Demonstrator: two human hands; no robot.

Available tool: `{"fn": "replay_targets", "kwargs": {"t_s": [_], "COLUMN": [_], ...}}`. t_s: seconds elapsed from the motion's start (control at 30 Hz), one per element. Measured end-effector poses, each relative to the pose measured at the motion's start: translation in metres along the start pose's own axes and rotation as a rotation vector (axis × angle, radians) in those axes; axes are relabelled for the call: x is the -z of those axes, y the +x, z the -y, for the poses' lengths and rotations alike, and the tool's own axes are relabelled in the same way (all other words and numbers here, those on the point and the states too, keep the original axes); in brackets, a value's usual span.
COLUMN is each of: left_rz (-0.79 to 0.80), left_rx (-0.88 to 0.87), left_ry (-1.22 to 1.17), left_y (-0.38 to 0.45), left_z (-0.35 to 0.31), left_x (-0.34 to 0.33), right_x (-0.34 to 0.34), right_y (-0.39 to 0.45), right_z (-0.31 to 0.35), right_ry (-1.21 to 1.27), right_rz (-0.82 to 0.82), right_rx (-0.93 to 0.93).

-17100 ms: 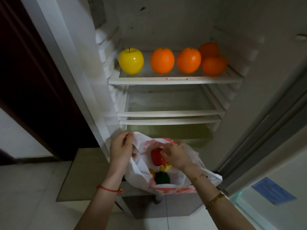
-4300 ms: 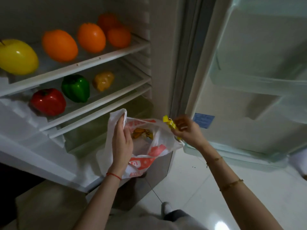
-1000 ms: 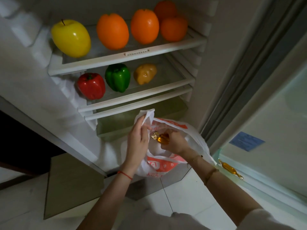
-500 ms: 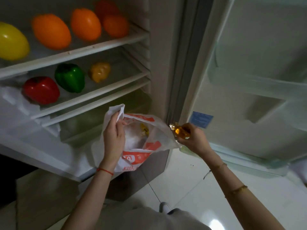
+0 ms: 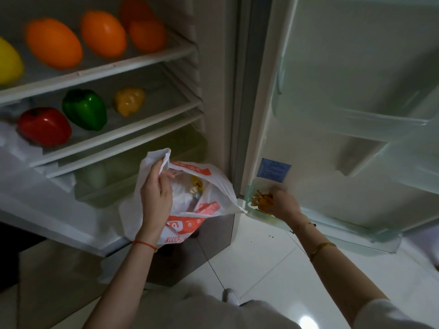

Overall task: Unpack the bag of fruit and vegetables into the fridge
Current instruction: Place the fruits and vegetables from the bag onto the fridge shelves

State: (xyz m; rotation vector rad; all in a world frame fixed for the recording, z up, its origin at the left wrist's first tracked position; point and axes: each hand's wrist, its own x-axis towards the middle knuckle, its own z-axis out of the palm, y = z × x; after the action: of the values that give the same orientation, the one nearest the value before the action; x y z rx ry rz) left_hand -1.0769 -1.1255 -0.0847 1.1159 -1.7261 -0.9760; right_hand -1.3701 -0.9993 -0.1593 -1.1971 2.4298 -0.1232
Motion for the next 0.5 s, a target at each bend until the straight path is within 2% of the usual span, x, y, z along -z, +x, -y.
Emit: {"fn": "replay_targets", "kwargs": {"t_s": [0.23,0.4,0.5], "left_rz": [-0.031,-0.057,-0.069], "left_rx": [0.005,0.011,0.013], "left_ry": [0.019,0.035,0.036], "left_y": [-0.001,-0.002,0.001], "left_z": [-0.002,-0.001,0.002], "left_x": [0.005,0.008,0.013], "right_x": [0.004,0.028,0.039], "right_y": [0.0,-0.01,-0.021], "right_z": [0.005,0.033,0.068], "right_ry": [0.01,0.171,0.29], "right_rz": [-0.011,-0.172,-0.277], "right_rx": [0.055,0.127,0.318]}}
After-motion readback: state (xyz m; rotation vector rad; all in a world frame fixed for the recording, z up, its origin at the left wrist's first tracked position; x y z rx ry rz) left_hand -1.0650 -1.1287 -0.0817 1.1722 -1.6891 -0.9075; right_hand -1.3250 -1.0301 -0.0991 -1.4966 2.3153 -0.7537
